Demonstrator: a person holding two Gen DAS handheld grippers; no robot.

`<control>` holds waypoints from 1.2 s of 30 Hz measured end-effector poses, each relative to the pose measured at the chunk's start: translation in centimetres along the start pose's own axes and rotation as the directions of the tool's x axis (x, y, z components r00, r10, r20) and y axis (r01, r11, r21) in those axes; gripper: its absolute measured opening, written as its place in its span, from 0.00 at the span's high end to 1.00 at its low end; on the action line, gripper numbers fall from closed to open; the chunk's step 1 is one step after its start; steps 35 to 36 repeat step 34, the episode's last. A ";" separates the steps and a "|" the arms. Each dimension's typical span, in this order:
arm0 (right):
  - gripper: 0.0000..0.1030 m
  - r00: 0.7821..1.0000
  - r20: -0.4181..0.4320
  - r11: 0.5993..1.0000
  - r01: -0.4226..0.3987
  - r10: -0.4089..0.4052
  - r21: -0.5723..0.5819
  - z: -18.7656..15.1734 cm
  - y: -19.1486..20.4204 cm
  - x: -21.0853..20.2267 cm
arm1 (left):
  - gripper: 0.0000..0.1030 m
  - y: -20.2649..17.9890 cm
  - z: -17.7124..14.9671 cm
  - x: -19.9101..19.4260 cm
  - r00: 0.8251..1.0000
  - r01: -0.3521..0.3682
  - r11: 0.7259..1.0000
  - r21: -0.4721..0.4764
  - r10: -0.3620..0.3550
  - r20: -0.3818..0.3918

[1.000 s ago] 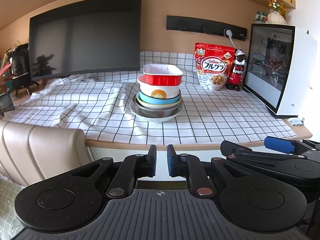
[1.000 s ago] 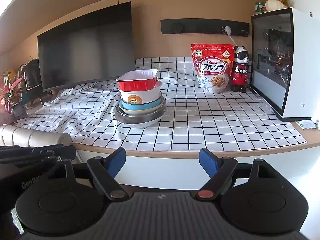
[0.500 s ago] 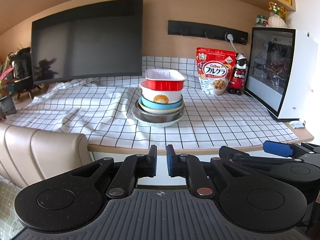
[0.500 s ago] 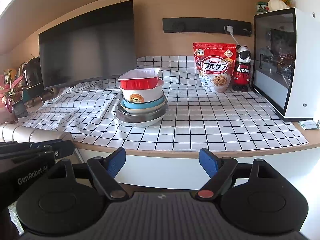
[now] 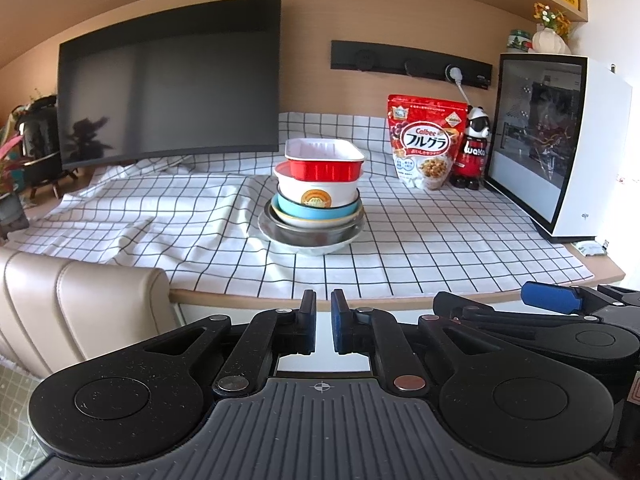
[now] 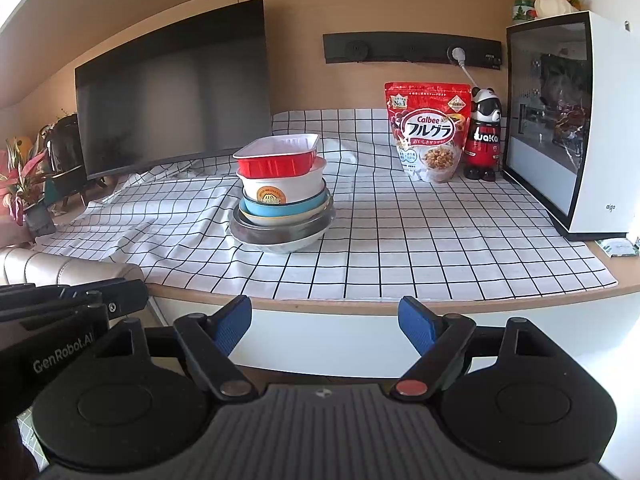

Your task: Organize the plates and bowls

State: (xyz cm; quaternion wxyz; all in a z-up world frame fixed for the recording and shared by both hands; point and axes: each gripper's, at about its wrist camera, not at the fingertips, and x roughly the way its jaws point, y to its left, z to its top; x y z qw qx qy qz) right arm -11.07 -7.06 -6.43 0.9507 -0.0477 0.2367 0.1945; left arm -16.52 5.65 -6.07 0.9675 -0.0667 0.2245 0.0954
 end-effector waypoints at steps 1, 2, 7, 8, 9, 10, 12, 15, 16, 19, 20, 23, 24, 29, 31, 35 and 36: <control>0.21 1.000 0.000 1.000 0.000 0.000 0.001 0.0 0.0 0.0 | 0.90 0.0 0.0 0.0 1.000 0.001 1.000 0.001 -0.001 0.001; 0.21 1.000 0.000 1.000 0.001 -0.001 0.001 0.0 0.0 0.0 | 0.90 -0.1 0.0 0.0 1.000 0.002 1.000 0.001 -0.002 0.002; 0.21 1.000 -0.002 1.000 0.001 -0.001 0.001 0.0 0.0 0.0 | 0.90 -0.1 0.0 0.0 1.000 0.003 1.000 0.000 -0.003 0.002; 0.21 1.000 -0.001 1.000 0.001 -0.001 0.000 0.0 0.0 0.0 | 0.90 -0.1 0.0 0.0 1.000 0.004 1.000 0.000 -0.004 0.001; 0.21 1.000 -0.002 1.000 0.001 -0.001 0.000 0.0 0.1 0.0 | 0.90 -0.1 0.0 0.0 1.000 0.004 1.000 0.000 -0.004 0.001; 0.21 1.000 -0.001 1.000 0.001 -0.001 0.001 0.0 0.1 0.0 | 0.90 -0.1 0.0 0.0 1.000 0.003 1.000 -0.001 -0.003 0.001; 0.21 1.000 -0.002 1.000 0.000 0.000 -0.001 0.0 0.1 0.0 | 0.90 -0.1 0.0 0.0 1.000 0.002 1.000 -0.002 -0.002 0.001; 0.21 1.000 -0.001 1.000 -0.001 0.001 0.000 0.0 0.1 0.1 | 0.90 0.0 0.0 0.0 1.000 0.000 1.000 -0.002 0.000 0.002; 0.21 1.000 -0.002 1.000 -0.001 0.001 0.000 0.0 0.1 0.1 | 0.90 -0.1 0.0 0.0 1.000 0.000 1.000 -0.001 0.000 0.002; 0.21 1.000 -0.003 1.000 -0.001 0.001 0.000 0.0 0.1 0.1 | 0.90 0.0 0.1 0.1 1.000 -0.001 1.000 -0.003 0.001 0.001; 0.21 1.000 -0.002 1.000 0.000 0.000 0.001 0.0 0.1 0.1 | 0.90 0.0 0.1 0.0 1.000 -0.001 1.000 -0.003 0.001 0.001; 0.21 1.000 -0.002 1.000 0.000 0.000 0.001 0.0 0.2 0.1 | 0.90 0.1 0.1 0.1 1.000 -0.002 1.000 -0.005 0.002 0.000; 0.21 1.000 -0.002 1.000 -0.001 0.001 0.001 -0.1 0.2 0.1 | 0.90 0.1 0.1 0.2 1.000 -0.002 1.000 -0.006 0.002 -0.002; 0.21 1.000 -0.008 1.000 -0.003 0.003 -0.001 0.0 0.3 0.6 | 0.90 0.2 0.2 0.8 1.000 0.000 1.000 -0.004 0.000 -0.009; 0.21 1.000 -0.011 1.000 -0.005 0.005 -0.001 0.1 0.3 1.0 | 0.90 0.2 0.2 1.2 1.000 -0.011 1.000 -0.006 0.011 -0.014; 0.21 1.000 -0.024 1.000 -0.013 0.013 -0.003 0.4 0.1 1.8 | 0.90 0.3 0.5 1.9 0.999 -0.023 0.999 -0.022 0.022 -0.027; 0.21 1.000 -0.024 1.000 -0.013 0.013 -0.003 0.4 0.1 1.8 | 0.90 0.3 0.5 1.9 0.999 -0.023 0.999 -0.022 0.022 -0.027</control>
